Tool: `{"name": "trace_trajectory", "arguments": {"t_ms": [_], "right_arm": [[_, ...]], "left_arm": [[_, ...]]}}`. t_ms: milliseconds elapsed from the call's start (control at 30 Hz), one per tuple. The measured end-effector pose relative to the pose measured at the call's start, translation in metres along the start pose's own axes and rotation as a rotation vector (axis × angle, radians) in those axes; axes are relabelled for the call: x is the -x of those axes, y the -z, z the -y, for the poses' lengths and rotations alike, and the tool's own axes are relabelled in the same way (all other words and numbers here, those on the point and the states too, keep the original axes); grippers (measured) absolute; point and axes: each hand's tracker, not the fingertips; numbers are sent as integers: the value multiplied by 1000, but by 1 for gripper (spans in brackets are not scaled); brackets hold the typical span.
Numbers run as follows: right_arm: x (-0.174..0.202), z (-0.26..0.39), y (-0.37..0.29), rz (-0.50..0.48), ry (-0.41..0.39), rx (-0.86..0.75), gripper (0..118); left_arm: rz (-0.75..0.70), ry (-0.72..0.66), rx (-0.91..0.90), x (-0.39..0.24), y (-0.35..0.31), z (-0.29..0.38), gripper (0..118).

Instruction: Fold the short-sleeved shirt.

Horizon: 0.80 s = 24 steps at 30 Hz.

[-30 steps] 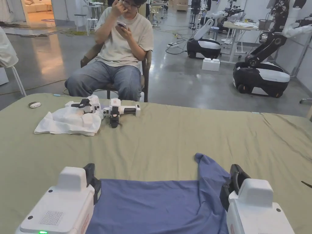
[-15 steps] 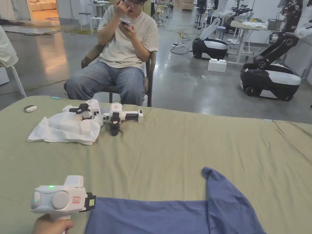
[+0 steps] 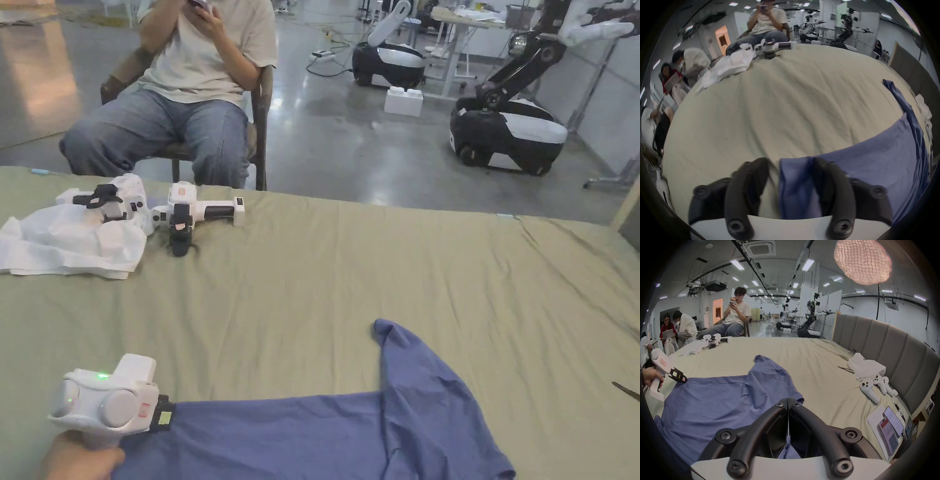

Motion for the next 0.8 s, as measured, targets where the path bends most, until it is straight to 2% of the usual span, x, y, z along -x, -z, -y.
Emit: {"name": "trace_trajectory", "arguments": {"t_ms": [33,67,133,167,200,267,333,500,533,600,667,733,767,800], "right_arm": [[-6,-4,10,-3,8,32,0],[-12,-9,22,-8,14,69,5],[-25,-20,46,-21,47,136,29],[-32,-27,62,-30,63,170,46],[-38,-32,75,-34,65,203,54],[-47,-44,104,-41,56,224,58],[-52,-53,132,-51,30,312,59],[-52,-52,187,-142,94,476,60],[-50,-50,195,-125,109,504,60],[-46,-45,204,-139,126,553,50],[-38,-44,209,-153,98,567,38],[-30,-41,209,-121,41,556,34],[-31,-41,211,-127,45,561,30],[-34,-42,212,-127,52,560,30]], "left_arm": [[8,11,-2,-5,-2,0,38],[16,24,-2,-9,-3,0,20],[13,52,2,-11,-6,0,2],[18,60,-2,-10,-11,1,1],[23,59,-6,-7,-15,0,0],[62,29,-42,-1,-33,-1,0],[63,8,-88,5,-49,0,0],[77,-3,-135,12,-76,4,0],[81,-11,-143,13,-79,5,0],[83,-15,-147,13,-83,9,0],[83,-20,-146,12,-82,10,0],[83,-24,-141,10,-82,13,0],[82,-25,-138,8,-83,13,0],[82,-29,-138,8,-85,14,0]]}}
